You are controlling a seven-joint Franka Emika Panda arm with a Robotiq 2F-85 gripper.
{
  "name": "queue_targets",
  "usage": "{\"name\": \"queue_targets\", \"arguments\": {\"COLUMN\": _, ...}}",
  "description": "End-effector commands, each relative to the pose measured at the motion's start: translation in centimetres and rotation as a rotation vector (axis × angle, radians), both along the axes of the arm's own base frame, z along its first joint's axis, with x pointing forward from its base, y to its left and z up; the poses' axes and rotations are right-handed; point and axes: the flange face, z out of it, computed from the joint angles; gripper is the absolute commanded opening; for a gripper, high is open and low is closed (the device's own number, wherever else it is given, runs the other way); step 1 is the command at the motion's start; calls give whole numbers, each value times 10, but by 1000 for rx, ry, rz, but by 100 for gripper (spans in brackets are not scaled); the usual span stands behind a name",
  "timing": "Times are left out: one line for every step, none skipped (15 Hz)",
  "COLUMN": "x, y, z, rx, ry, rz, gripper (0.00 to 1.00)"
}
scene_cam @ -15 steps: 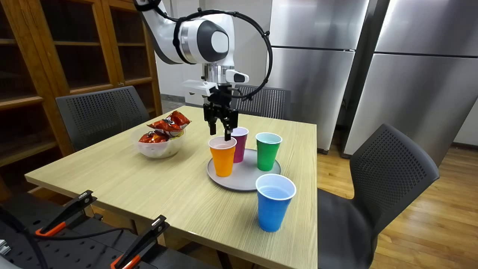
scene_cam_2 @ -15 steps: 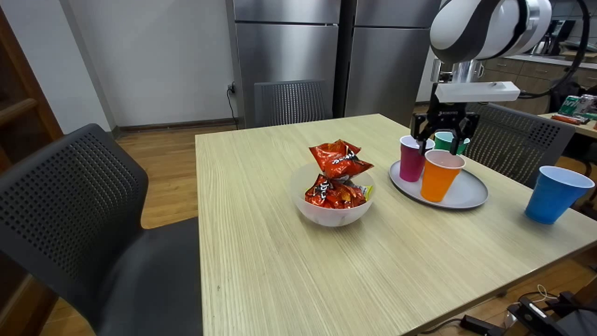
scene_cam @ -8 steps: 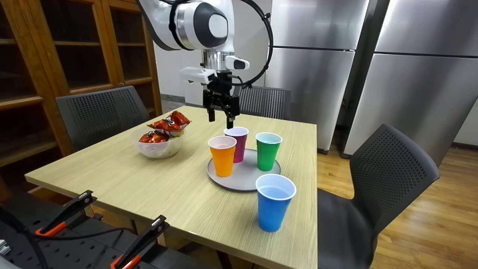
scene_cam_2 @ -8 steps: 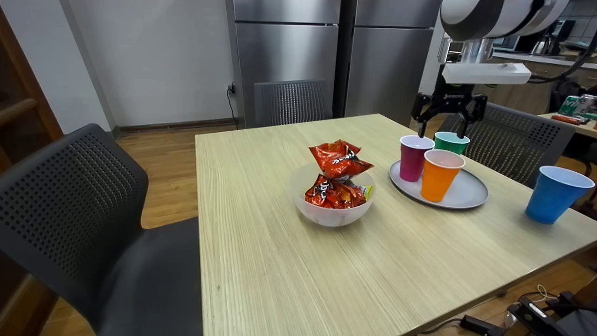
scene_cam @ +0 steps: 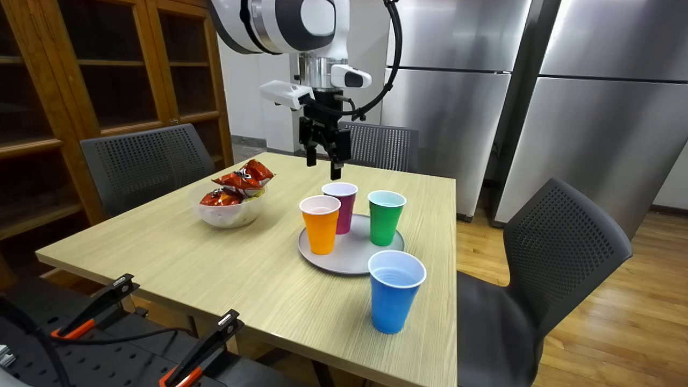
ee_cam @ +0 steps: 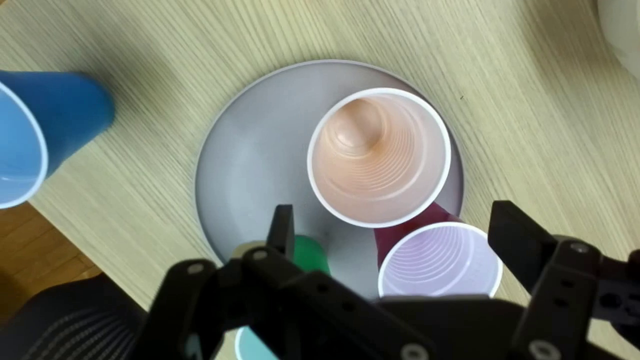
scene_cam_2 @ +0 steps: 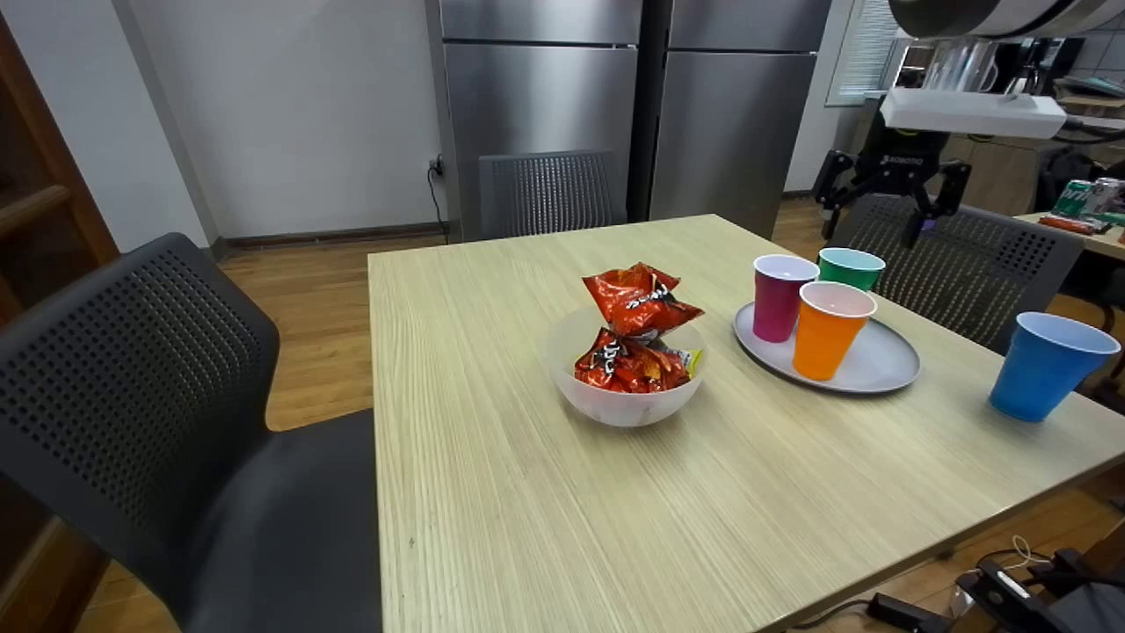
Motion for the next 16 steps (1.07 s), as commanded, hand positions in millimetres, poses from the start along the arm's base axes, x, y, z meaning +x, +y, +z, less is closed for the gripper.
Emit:
{"name": "queue_targets", "arguments": {"x": -27, "y": -21, "z": 11, "rx": 25, "ry": -33, "rz": -71, "gripper": 100}}
{"name": "queue_targets", "arguments": {"x": -32, "y": -28, "z": 11, "rx": 29, "ry": -33, "rz": -93, "gripper": 100}}
{"name": "queue_targets", "arguments": {"x": -38, "y": -37, "z": 11, "rx": 33, "ry": -34, "rz": -120, "gripper": 100}}
{"name": "queue_targets", "arguments": {"x": -43, "y": -44, "z": 10, "rx": 36, "ry": -35, "rz": -145, "gripper": 100}}
{"name": "queue_targets", "arguments": {"x": -48, "y": -52, "z": 9, "rx": 41, "ry": -32, "rz": -171, "gripper": 100}}
{"name": "queue_targets", "arguments": {"x": -53, "y": -60, "z": 7, "rx": 43, "ry": -31, "rz": -194, "gripper": 100}}
{"name": "queue_targets", "arguments": {"x": -57, "y": -67, "z": 6, "rx": 46, "ry": -28, "rz": -216, "gripper": 100}}
{"name": "queue_targets", "arguments": {"x": -61, "y": -74, "z": 4, "rx": 47, "ry": -25, "rz": -236, "gripper": 100}}
{"name": "queue_targets", "arguments": {"x": -66, "y": -81, "z": 1, "rx": 46, "ry": -22, "rz": -256, "gripper": 100}}
{"name": "queue_targets", "arguments": {"x": -69, "y": -87, "z": -1, "rx": 45, "ry": -18, "rz": -273, "gripper": 100}}
{"name": "queue_targets", "arguments": {"x": -74, "y": -95, "z": -4, "rx": 45, "ry": -11, "rz": -291, "gripper": 100}}
{"name": "queue_targets", "arguments": {"x": -78, "y": -101, "z": -6, "rx": 44, "ry": -7, "rz": -307, "gripper": 100}}
{"name": "queue_targets", "arguments": {"x": -82, "y": -109, "z": -10, "rx": 45, "ry": 3, "rz": -328, "gripper": 100}}
{"name": "queue_targets", "arguments": {"x": -86, "y": -114, "z": -13, "rx": 48, "ry": 9, "rz": -344, "gripper": 100}}
{"name": "queue_targets", "arguments": {"x": -89, "y": -120, "z": -16, "rx": 50, "ry": 13, "rz": -361, "gripper": 100}}
{"name": "queue_targets", "arguments": {"x": -92, "y": -126, "z": -19, "rx": 56, "ry": 18, "rz": -374, "gripper": 100}}
